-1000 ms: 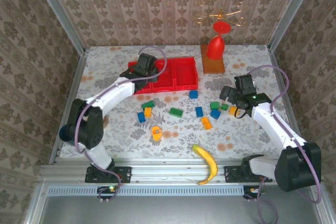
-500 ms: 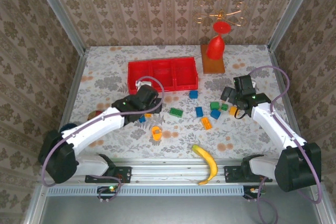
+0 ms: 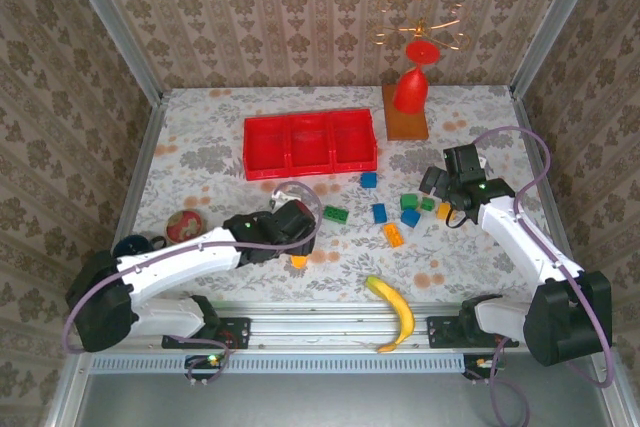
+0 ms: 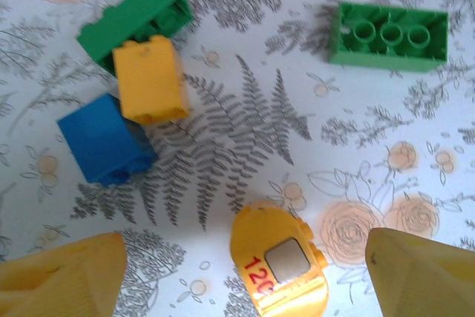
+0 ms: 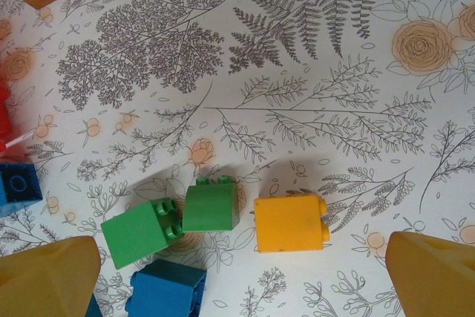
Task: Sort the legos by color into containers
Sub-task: Pick up the lego from the middle-left of the table.
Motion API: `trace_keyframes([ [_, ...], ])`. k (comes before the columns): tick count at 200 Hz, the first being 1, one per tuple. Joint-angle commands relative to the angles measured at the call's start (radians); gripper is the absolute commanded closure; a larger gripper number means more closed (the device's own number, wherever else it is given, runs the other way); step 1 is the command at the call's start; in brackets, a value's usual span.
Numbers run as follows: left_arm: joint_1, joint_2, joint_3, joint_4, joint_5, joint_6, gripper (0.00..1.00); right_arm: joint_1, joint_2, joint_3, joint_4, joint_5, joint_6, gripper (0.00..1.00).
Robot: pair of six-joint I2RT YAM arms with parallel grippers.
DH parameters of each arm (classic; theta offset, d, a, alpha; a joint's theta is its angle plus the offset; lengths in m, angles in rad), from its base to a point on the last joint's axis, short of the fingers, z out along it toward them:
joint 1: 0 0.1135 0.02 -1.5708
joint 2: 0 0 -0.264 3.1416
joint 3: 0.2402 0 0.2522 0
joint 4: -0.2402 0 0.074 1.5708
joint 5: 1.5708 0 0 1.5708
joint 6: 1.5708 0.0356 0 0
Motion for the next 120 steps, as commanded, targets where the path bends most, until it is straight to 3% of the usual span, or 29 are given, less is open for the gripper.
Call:
trace_keyframes([
  [1,-0.022,0.034,-0.01,-0.016,0.057,-0.026,0.17,0.008,0.011,0.001,-0.031,0.027,0.016,0.0],
  [46,-0.023,0.102,-0.01,-0.004,0.105,-0.028,0.23,0.011,0.028,0.004,-0.018,0.014,0.019,0.0],
  [120,0.015,0.215,-0.015,0.037,0.187,-0.015,0.22,0.013,0.043,0.014,-0.018,0.009,0.016,0.0],
])
